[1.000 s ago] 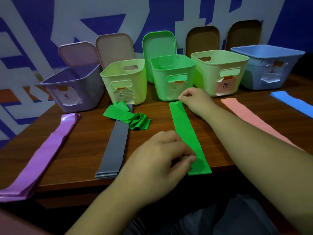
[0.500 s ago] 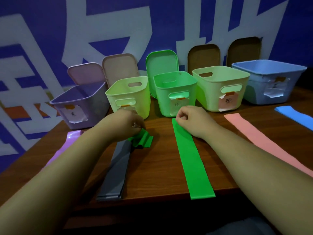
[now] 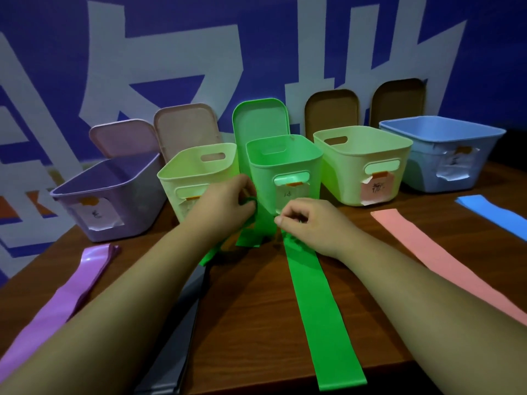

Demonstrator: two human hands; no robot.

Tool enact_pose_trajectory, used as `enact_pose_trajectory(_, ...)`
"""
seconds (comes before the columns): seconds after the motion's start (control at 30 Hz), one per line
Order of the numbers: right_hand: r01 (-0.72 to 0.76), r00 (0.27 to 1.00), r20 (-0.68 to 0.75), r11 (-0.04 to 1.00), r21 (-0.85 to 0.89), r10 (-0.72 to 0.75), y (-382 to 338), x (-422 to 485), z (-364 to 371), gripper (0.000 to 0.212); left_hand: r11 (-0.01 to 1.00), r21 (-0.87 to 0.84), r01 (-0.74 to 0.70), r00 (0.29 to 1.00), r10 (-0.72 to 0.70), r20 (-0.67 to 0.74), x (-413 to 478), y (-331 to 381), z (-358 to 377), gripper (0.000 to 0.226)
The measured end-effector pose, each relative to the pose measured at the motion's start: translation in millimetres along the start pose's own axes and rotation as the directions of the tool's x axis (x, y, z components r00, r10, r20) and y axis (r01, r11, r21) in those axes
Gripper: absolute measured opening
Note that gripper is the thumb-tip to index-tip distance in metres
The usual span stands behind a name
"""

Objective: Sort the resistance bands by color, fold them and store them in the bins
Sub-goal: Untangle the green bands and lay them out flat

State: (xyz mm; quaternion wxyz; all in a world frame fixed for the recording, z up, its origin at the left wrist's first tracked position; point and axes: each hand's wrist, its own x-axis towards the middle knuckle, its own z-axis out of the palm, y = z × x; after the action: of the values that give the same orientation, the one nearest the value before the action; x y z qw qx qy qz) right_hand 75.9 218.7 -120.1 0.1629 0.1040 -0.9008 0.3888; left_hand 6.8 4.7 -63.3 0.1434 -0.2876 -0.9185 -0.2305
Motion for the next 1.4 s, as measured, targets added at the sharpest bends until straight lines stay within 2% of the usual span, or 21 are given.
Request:
enact_pose_trajectory(0.2,-0.047,0.999,0.004,0.994,-0.102,0.048,-3.5,4.3,-3.2,0.042,0.993,-0.09,-0.081,0.995,0.085,0.041,3.0,-14.6,10.4,0.008)
enact_pose_trajectory(0.3,-0.038,0.999,-0.039,0.993,-0.112,0.034,-9.4,8.5,-0.9,0.039,0.987,-0.134,-0.089,0.994,0.097,0.055,2.8,-16.0,9.1,0.004)
enact_pose_trajectory(0.4,-0.026,0.999,-0.022,0.991,-0.133,0.023,-9.6,12.7,2.0,0.031,0.965,-0.249,-0.079,0.994,0.095,0.051,1.7,-15.6,9.8,0.006)
enact_pose_trajectory(0.5,-0.04,0.999,-0.034,0.995,-0.087,0.038,-7.5,12.1,2.5,0.022,0.944,-0.323,-0.071,0.99,0.107,0.094,0.7,-16.5,7.7,0.022)
enact_pose_trajectory(0.6,-0.086,0.989,-0.118,0.996,-0.015,0.084,-4.0,11.2,0.2,0.022,0.939,-0.341,-0.055,0.98,0.117,0.163,-0.7,-21.5,2.7,0.036)
enact_pose_trajectory(0.77,-0.13,0.96,-0.242,0.99,0.054,0.14,-5.7,4.0,-9.7,0.026,0.937,-0.351,0.001,0.963,0.093,0.253,-6.3,-28.0,-0.3,0.02)
enact_pose_trajectory(0.83,-0.138,0.969,-0.198,0.988,0.065,0.149,-7.6,0.7,-9.5,0.023,0.917,-0.399,0.011,0.97,0.086,0.226,-6.5,-29.3,0.6,0.016)
enact_pose_trajectory(0.97,-0.124,0.992,-0.005,0.992,-0.012,0.123,-9.4,-1.7,-1.7,0.026,0.876,-0.479,-0.048,0.981,0.132,0.144,-6.7,-28.0,1.9,0.02)
enact_pose_trajectory(1.03,-0.105,0.994,-0.006,0.993,-0.057,0.105,-7.6,0.5,1.0,0.022,0.85,-0.523,-0.067,0.974,0.168,0.149,-8.0,-26.7,1.2,0.026)
enact_pose_trajectory(1.1,-0.101,0.994,-0.037,0.993,-0.067,0.099,-5.1,4.3,0.2,0.005,0.823,-0.564,-0.062,0.964,0.196,0.179,-8.7,-26.9,1.0,0.037)
enact_pose_trajectory(1.23,-0.11,0.994,-0.03,0.993,-0.037,0.109,0.0,5.3,-4.6,0.014,0.815,-0.578,-0.045,0.958,0.2,0.208,-8.3,-28.5,3.8,0.048)
enact_pose_trajectory(1.4,-0.143,0.989,-0.032,0.99,-0.001,0.142,-3.9,3.9,-3.5,0.011,0.86,-0.507,-0.059,0.981,0.144,0.131,-5.7,-30.0,11.4,0.043)
